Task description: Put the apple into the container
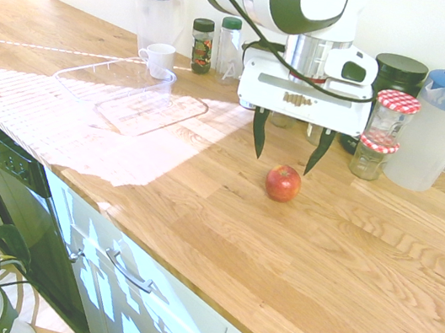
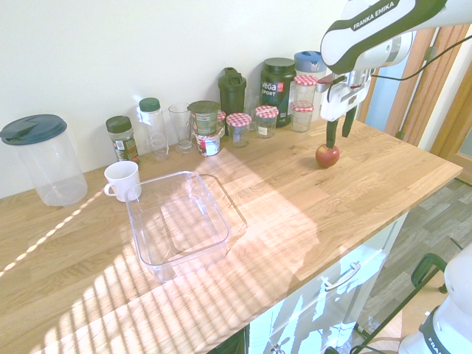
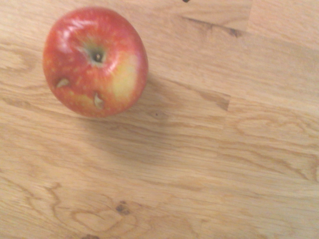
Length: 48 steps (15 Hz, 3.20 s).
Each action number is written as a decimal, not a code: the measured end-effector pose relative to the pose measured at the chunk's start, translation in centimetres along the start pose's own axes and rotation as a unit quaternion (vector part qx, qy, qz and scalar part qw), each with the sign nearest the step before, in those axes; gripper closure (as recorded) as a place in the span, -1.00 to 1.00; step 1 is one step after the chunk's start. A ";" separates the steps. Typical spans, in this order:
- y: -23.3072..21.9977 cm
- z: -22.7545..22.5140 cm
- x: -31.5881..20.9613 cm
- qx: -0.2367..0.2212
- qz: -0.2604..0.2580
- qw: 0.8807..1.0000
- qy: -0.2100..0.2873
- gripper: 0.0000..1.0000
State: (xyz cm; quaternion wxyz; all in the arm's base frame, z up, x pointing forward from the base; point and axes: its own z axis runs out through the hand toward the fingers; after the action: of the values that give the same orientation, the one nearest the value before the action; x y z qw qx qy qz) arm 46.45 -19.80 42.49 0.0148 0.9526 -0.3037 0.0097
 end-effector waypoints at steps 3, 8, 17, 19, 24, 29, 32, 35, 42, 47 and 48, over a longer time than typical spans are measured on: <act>-0.5 1.5 0.9 0.000 0.013 1.000 0.011 -1.00; -1.4 3.9 1.1 -0.014 0.016 1.000 -0.003 -1.00; -2.5 7.0 1.6 -0.036 0.001 0.999 0.001 1.00; -2.5 7.0 1.7 -0.037 0.001 0.999 0.000 1.00; -2.4 7.7 1.6 -0.039 0.002 0.999 -0.006 1.00; -2.7 7.7 1.5 -0.038 0.006 0.999 -0.006 1.00; -4.7 5.3 1.0 -0.009 0.020 1.000 -0.005 1.00; -9.0 -2.7 -1.4 0.023 0.019 0.999 0.011 1.00; -25.3 -7.1 -13.4 0.030 -0.024 0.999 0.020 1.00; -32.5 -5.9 -21.3 0.028 -0.058 0.998 0.018 1.00; -33.4 -5.8 -22.8 0.029 -0.063 0.997 0.019 1.00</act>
State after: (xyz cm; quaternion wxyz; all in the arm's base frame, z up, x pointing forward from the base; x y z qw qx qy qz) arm 47.15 20.84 46.93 -0.0067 0.9696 -0.2419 0.0358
